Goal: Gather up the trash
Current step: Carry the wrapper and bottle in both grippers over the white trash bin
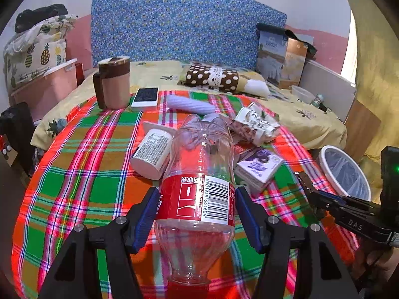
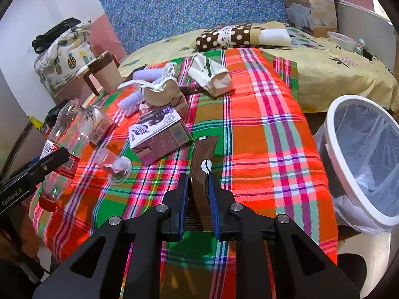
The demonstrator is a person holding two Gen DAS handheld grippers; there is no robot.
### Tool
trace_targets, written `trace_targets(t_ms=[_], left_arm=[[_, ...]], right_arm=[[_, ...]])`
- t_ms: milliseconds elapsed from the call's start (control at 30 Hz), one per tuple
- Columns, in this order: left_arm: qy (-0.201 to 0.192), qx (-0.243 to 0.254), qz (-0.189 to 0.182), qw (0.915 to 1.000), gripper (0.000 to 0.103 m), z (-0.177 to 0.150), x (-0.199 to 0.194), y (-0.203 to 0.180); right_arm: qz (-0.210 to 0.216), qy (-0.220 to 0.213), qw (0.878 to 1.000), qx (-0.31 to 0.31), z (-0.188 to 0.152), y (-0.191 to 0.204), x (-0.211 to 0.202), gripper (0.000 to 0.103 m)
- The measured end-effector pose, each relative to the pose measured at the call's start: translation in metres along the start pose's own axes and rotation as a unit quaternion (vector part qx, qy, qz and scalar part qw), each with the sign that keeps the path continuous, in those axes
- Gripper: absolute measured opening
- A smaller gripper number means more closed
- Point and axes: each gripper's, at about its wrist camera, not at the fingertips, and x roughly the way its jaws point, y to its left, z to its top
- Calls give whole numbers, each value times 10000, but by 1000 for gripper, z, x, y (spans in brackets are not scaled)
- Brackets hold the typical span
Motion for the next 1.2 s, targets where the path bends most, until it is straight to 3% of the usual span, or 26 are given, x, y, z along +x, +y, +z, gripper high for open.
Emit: trace_targets(t_ms=[633,1200], left_arm=[[35,226,-545,9983,62,-1,-6,-61],[292,900,-1366,9861,62,10,34,-156]], right_arm=[[18,-378,9992,134,-6,-18,-32,19],[-636,-712,9923,787,-9,-89,-61,19]])
